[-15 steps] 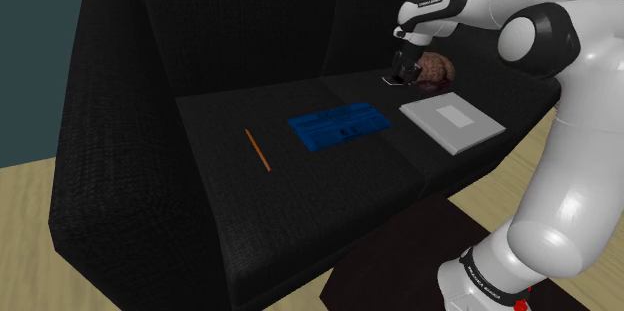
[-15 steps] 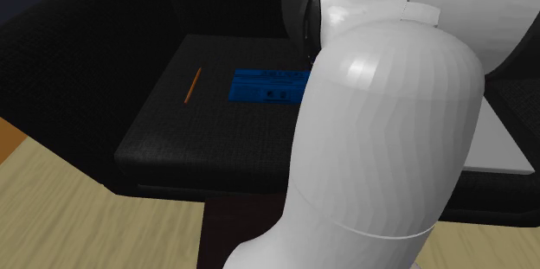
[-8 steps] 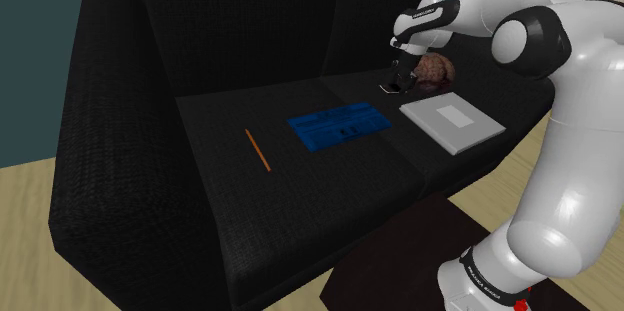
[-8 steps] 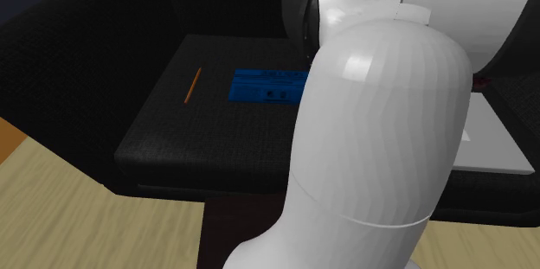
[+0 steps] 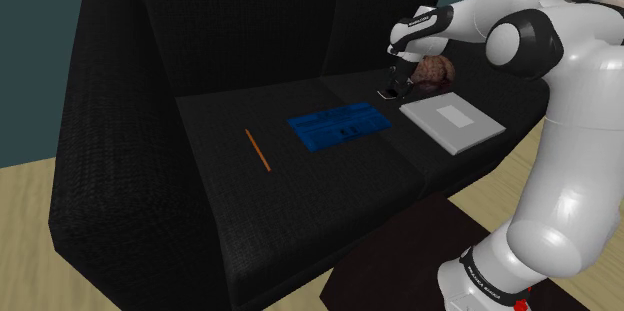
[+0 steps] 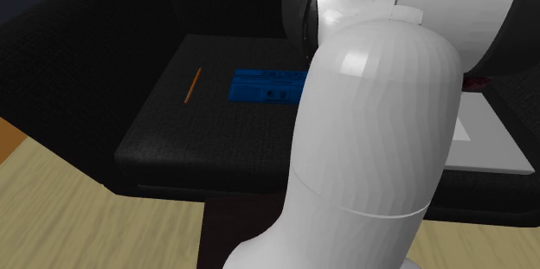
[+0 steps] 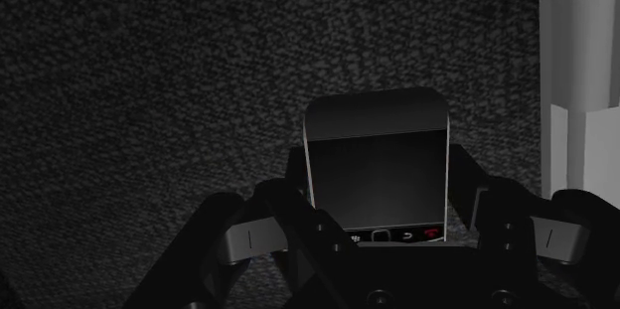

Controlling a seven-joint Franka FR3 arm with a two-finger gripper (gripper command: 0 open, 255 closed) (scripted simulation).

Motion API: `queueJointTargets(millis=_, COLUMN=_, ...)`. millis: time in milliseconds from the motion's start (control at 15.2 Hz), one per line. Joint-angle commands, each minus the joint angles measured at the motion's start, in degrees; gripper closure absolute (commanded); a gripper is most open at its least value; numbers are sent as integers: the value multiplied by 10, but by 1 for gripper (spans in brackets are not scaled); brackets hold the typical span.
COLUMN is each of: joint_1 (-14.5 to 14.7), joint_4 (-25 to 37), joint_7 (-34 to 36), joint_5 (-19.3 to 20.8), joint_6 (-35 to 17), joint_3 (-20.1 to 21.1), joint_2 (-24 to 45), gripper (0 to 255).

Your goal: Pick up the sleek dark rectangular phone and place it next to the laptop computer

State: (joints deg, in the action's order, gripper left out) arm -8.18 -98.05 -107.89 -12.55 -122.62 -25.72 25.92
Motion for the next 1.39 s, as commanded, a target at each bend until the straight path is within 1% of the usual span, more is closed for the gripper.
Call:
queueJointTargets(millis=0, joint_1=0, joint_4=0, joint_7=0, joint_5=0, joint_6=-1, joint_3=0, joint_2=0, gripper=255)
queueJointTargets(millis=132, joint_1=0, joint_4=0, joint_7=0, joint_5=0, joint_6=-1, joint_3=0, joint_2=0, gripper=255)
queueJointTargets(millis=198, joint_1=0, joint_4=0, joint_7=0, joint_5=0, joint_6=-1, joint_3=0, joint_2=0, gripper=0)
queueJointTargets(millis=528, joint_1=0, joint_4=0, joint_7=0, joint_5=0, joint_6=-1, joint_3=0, joint_2=0, gripper=0)
queueJointTargets(millis=792, joint_1=5, joint_4=31, joint_7=11, joint_5=17, joint_6=58, joint_3=-9, joint_2=-31, gripper=0)
queueJointTargets(millis=1320, joint_1=5, joint_4=31, joint_7=11, joint_5=17, joint_6=58, joint_3=-9, joint_2=-31, gripper=0)
